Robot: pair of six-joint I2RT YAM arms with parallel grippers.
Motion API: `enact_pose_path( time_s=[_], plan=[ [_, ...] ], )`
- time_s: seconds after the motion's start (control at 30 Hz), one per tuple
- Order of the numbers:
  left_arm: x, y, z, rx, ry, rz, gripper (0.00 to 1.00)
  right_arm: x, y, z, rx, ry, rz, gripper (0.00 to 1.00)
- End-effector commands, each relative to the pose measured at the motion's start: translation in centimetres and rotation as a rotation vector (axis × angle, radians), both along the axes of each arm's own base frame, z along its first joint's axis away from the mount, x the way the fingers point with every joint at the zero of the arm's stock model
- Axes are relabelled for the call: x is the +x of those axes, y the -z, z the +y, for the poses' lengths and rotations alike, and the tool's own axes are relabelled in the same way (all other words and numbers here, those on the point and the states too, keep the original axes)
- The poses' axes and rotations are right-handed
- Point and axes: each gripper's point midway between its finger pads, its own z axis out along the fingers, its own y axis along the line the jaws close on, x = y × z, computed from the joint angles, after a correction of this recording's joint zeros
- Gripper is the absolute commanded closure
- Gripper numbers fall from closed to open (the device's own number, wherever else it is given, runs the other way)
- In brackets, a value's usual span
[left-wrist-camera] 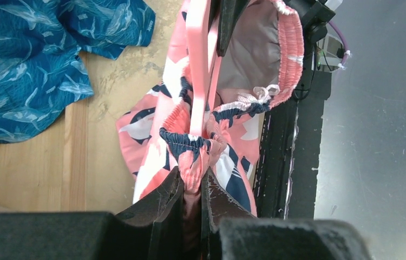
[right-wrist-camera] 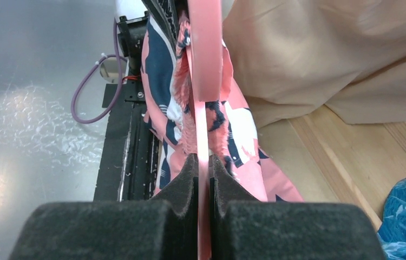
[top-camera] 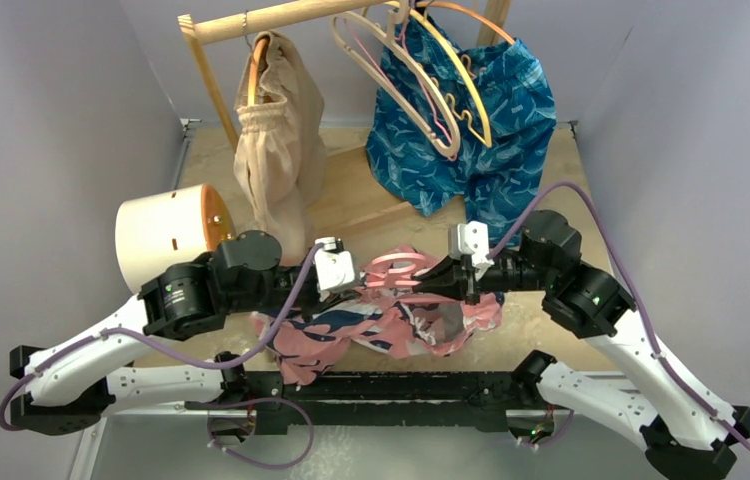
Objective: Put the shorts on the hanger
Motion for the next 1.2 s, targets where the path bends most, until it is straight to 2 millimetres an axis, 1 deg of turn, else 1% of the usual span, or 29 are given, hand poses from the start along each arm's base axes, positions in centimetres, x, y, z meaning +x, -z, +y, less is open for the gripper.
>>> enact_pose_path(
  time_s=[0.0,0.1,0.23,0.33,0.4,0.43,0.47,0.5,0.53,0.57,0.67,0.73,0.87,1.03,1.17],
  plan=[
    [1.3,-4.3,4.3,-0.058,-0.143,-0.099,0.91,0.3,-0.1,-2.0,-0.039,0.103,0.018,1.00],
    [1.7,-4.6,5.4,-0.049,-0.186,-0.115,0.89,-0.2,-1.0,-2.5,-0.030,0.116,0.011,1.00],
    [2.0,-5.2,6.7,-0.051,-0.230,-0.131,0.83,-1.1,-1.3,-3.1,-0.029,0.114,0.042,1.00],
    [2.2,-5.7,7.2,-0.067,-0.258,-0.139,0.78,-1.0,-2.1,-3.2,-0.008,0.143,0.054,1.00],
    [2.5,-6.2,7.4,-0.087,-0.285,-0.143,0.71,-0.9,-3.1,-3.1,0.013,0.156,0.066,1.00],
    [2.7,-6.5,7.5,-0.101,-0.302,-0.146,0.61,-0.8,-3.7,-3.0,0.028,0.163,0.076,1.00],
    [2.9,-6.9,7.6,-0.117,-0.316,-0.149,0.55,-0.5,-4.7,-3.0,0.050,0.184,0.078,1.00],
    [3.0,-7.4,7.7,-0.134,-0.328,-0.154,0.49,0.0,-5.4,-3.0,0.065,0.219,0.089,1.00],
    [3.2,-7.9,7.9,-0.148,-0.343,-0.161,0.46,0.4,-6.1,-3.2,0.079,0.254,0.102,1.00],
    [3.4,-8.3,8.1,-0.164,-0.361,-0.169,0.45,0.7,-6.7,-3.3,0.087,0.278,0.110,1.00],
    [4.4,-9.6,9.0,-0.220,-0.434,-0.211,0.44,0.8,-8.5,-3.6,0.123,0.311,0.119,1.00],
    [4.7,-9.7,9.1,-0.226,-0.438,-0.244,0.44,0.9,-10.1,-4.2,0.177,0.350,0.111,1.00],
    [5.0,-8.9,8.2,-0.205,-0.413,-0.283,0.44,-0.2,-12.5,-4.8,0.266,0.342,0.099,1.00],
    [6.4,-7.5,6.7,-0.121,-0.421,-0.317,0.44,-0.1,-13.1,-5.4,0.291,0.383,0.110,1.00],
    [7.9,-7.2,6.1,-0.099,-0.471,-0.356,0.46,0.0,-13.0,-5.5,0.300,0.396,0.124,1.00]
  ],
)
